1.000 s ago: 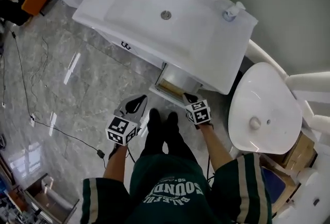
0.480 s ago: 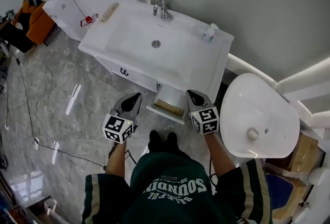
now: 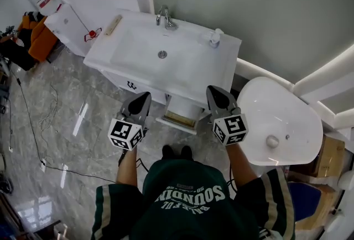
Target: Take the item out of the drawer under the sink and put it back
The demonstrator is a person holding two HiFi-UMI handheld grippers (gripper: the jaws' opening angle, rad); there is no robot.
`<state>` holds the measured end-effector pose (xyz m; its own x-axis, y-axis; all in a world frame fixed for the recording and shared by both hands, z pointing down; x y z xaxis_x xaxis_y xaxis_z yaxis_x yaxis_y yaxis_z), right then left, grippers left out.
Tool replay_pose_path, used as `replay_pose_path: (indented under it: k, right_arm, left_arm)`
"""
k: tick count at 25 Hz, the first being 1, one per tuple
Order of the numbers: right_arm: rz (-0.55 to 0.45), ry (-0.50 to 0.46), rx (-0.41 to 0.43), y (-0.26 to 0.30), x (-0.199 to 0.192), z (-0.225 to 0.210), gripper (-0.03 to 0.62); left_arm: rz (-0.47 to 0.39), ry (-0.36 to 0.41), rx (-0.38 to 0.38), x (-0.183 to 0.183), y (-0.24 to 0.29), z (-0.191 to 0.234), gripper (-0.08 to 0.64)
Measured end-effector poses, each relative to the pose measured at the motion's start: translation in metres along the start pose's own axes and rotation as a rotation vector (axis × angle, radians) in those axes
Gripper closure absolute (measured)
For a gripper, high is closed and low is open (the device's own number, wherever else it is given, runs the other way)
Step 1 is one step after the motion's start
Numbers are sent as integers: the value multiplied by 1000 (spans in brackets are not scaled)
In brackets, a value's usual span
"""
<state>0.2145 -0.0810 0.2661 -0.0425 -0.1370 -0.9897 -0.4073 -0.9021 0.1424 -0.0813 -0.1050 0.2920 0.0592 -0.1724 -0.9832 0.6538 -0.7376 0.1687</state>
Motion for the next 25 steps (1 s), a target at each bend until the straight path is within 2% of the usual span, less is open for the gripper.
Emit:
replay_pose_path:
  k: [7, 25]
  right_arm:
    - [-15, -10, -12, -6, 3, -8, 591]
    - [-12, -25, 22, -6, -4, 2, 591]
  left_arm:
    - [1, -9, -2, 0, 5, -2, 511]
    - [3, -22, -7, -8, 7, -4, 511]
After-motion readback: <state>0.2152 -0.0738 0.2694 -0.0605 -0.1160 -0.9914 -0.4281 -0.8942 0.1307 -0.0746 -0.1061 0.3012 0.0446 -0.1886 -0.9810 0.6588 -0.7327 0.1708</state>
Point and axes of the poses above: the fingertips, and each gripper's own axes: y forward along the fingers, z to its left, x out of its top, the point moved 8 cm from there along -y, backward along the fingers, and after that the axes turned 1 degree about -y, right-handed, at the moved point
